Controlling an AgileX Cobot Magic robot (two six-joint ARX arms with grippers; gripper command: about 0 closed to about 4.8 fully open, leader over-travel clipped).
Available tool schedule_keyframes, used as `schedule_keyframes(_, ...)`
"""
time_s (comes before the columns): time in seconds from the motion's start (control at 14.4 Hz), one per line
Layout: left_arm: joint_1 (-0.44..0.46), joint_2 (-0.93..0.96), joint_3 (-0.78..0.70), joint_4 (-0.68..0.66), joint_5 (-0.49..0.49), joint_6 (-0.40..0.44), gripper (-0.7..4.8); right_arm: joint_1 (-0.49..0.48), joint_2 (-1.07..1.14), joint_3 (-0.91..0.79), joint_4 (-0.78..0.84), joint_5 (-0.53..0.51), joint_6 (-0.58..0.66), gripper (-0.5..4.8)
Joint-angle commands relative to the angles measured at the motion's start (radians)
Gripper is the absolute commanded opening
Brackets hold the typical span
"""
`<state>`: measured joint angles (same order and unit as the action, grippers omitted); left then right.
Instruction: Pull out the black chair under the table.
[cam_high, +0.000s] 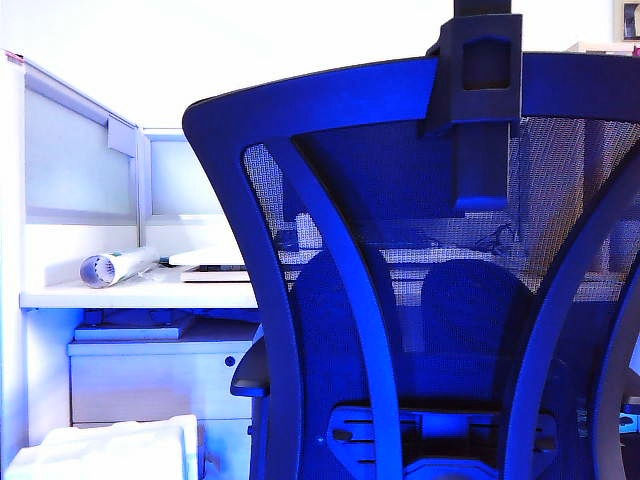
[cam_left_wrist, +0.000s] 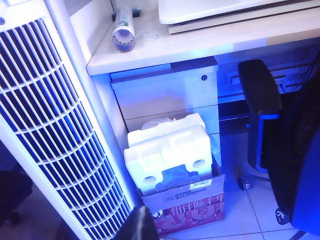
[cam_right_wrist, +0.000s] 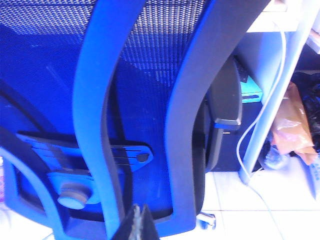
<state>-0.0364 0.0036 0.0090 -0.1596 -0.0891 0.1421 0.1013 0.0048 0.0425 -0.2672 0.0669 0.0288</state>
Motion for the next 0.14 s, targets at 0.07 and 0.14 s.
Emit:
schedule_keyframes(0.07,0.001,0.0,-0.002,-0.019,0.0,0.0,-0.04,0.0,-0.003,-0.005,0.002,-0.01,-0.003,-0.08)
schedule_keyframes(0.14,0.001,0.0,-0.002,-0.019,0.0,0.0,-0.04,0.0,-0.003,-0.005,0.002,-0.01,-0.003,-0.08)
